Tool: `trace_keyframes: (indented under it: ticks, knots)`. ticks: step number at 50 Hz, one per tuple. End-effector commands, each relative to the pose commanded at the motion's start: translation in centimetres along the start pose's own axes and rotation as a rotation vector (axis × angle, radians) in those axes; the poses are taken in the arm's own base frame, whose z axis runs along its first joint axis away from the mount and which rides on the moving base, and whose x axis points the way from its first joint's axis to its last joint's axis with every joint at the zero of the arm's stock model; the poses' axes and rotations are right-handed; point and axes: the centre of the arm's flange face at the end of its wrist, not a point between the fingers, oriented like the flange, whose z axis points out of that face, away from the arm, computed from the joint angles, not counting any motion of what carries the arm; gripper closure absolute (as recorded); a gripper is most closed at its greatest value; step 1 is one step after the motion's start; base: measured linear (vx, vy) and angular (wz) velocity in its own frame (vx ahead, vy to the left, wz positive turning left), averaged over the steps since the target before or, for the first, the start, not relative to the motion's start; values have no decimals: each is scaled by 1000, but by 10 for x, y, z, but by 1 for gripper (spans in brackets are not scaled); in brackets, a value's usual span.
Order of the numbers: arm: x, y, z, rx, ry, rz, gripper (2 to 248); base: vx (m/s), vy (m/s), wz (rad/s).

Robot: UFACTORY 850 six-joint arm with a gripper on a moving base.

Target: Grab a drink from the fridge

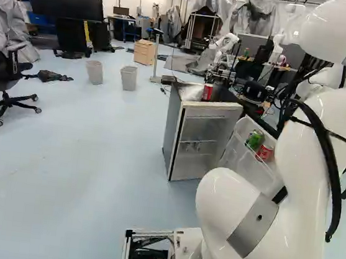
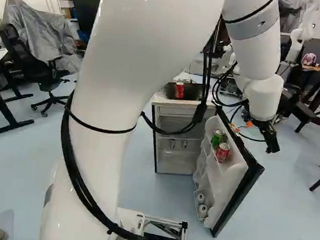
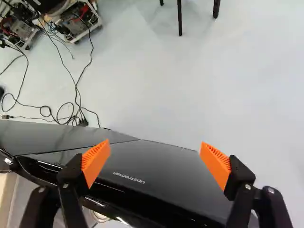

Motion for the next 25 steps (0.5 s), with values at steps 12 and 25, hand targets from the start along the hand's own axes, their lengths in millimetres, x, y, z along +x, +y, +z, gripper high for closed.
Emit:
trace_keyframes:
  ticks: [12,25]
  knots:
    - [-9,3,16,-8,-82,2,3,0,0,0]
    - [-15,4,22,-12,-141,3,3,0,0,0]
